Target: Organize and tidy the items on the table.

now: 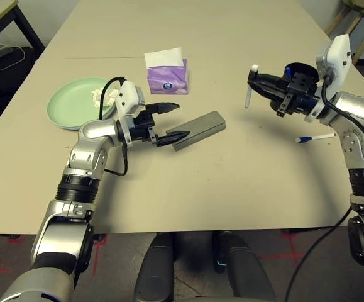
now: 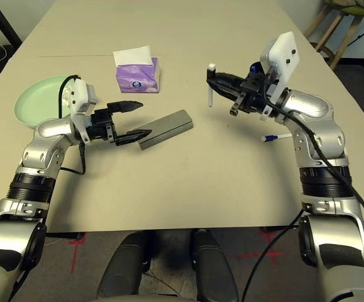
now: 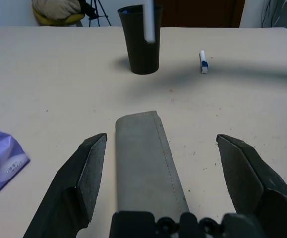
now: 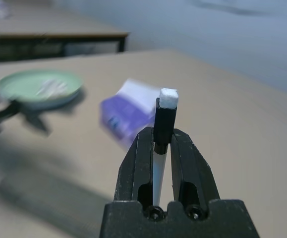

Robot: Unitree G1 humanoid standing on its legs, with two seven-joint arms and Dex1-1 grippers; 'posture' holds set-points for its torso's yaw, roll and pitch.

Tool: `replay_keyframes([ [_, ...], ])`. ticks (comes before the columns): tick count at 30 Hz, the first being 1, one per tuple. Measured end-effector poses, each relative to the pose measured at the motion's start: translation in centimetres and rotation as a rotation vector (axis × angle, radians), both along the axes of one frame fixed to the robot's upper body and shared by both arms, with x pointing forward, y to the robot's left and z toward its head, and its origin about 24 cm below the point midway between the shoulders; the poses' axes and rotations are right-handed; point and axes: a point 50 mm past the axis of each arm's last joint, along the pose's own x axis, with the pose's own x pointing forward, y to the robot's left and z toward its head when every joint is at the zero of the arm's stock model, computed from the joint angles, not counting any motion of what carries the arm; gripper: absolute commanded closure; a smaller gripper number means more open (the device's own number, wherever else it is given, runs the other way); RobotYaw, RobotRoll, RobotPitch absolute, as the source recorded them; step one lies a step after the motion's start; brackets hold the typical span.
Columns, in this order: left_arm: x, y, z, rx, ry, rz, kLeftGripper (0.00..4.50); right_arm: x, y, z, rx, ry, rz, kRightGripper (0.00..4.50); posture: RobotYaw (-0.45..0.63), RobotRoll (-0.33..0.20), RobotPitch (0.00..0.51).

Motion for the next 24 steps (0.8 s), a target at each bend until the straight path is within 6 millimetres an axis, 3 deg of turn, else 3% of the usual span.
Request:
replay_keyframes([
  [8, 0.0, 0.0, 0.1, 0.002, -0.003, -0.002, 0.00, 1.3, 0.1, 0.6, 0.199, 0.089, -0.208, 4.18, 0.07, 0.000, 0.153],
  [15, 0.0, 0.0, 0.1, 0.003, -0.003, -0.002, 0.00, 1.5, -0.6, 3.6, 0.335, 0.032, -0.384, 4.18, 0.07, 0.000, 0.149],
  [20, 0.0, 0.0, 0.1, 0.004, -0.006, -0.004, 0.00, 1.6, -1.3, 4.8, 0.358, 0.062, -0.486, 4.18, 0.06, 0.000, 0.149],
  [24, 0.2, -0.2, 0.5, 0.000, -0.037, 0.004, 0.00, 1.8, -1.8, 4.3, 0.347, 0.104, -0.560, 4.18, 0.06, 0.000, 0.149],
])
